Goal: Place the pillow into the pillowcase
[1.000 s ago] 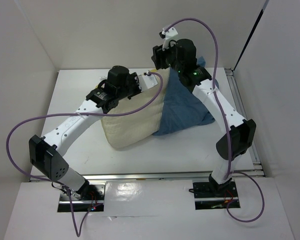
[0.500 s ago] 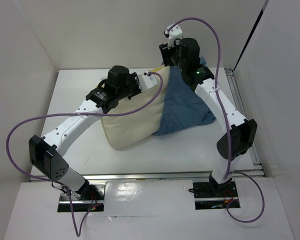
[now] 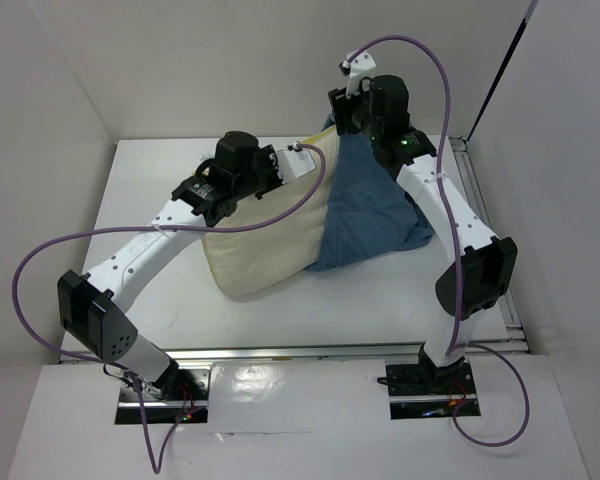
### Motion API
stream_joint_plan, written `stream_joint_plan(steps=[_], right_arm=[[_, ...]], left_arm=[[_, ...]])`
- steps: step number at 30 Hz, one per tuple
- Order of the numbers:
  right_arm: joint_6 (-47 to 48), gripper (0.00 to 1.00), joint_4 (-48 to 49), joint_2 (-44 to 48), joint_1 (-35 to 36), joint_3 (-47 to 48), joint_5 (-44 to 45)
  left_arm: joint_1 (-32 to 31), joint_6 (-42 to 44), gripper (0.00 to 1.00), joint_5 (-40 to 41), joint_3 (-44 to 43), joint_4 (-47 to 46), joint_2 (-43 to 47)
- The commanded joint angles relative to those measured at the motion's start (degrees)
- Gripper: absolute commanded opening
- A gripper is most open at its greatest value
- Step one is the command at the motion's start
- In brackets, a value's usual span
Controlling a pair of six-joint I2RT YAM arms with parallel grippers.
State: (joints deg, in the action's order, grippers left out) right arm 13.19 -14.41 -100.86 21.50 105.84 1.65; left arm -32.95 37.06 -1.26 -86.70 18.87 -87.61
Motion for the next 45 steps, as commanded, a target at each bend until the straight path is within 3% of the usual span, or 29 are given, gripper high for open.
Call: stream_joint_plan(steps=[1,10,14,15,16,17,19,26,32,41,45], right_arm=[[-2.7,0.61,-1.0,0.9,-0.4,1.3,-3.2],[-2.7,0.61,-4.4,0.9,-0.9,-3.5,-5.7],[-2.7,0.56,-3.3,1.4,-0.9,-6.8,-4.6],[-2.7,0.52,-1.9,1.5,-0.9,-7.3,-4.6],[-2.7,0.26,-1.2,2.1,-0.9,-8.4,-4.6],[-2.7,0.12,-0.6,2.1,-0.9,-8.4,-4.6],[-3.3,0.0,0.0,2.1,-0.9,-8.4,-5.2],[-9.1,0.0,-5.4,0.8,1.8,3.1,-15.7],[-12.5,0.0,-6.4,2.7,11.0,6.0,-22.3],[-17.3,0.0,-9.8,2.7,18.4,3.6,-25.2],[-20.9,0.0,-11.2,1.5,18.9,9.4,-26.3]], left_arm=[[-0.5,-0.7,0.0,-0.3,-2.7,-3.8,2.4],[-0.5,-0.7,0.0,-0.3,-2.7,-3.8,2.4],[-0.5,-0.7,0.0,-0.9,-3.2,-3.2,2.4],[-0.5,-0.7,0.0,-0.9,-3.2,-3.2,2.4],[-0.5,-0.7,0.0,-0.9,-3.2,-3.2,2.4],[-0.5,-1.2,0.0,-0.9,-3.2,-3.2,2.4],[-0.5,-1.2,0.0,-0.9,-3.2,-3.2,2.4],[-1.1,-1.7,0.0,-0.2,-3.2,-3.2,3.0],[-1.6,-2.9,0.0,0.3,-3.2,-3.9,3.0],[-1.6,-7.3,0.0,0.3,-5.7,-6.9,3.0],[-1.6,-9.2,0.0,-1.4,-6.3,-8.3,3.7]])
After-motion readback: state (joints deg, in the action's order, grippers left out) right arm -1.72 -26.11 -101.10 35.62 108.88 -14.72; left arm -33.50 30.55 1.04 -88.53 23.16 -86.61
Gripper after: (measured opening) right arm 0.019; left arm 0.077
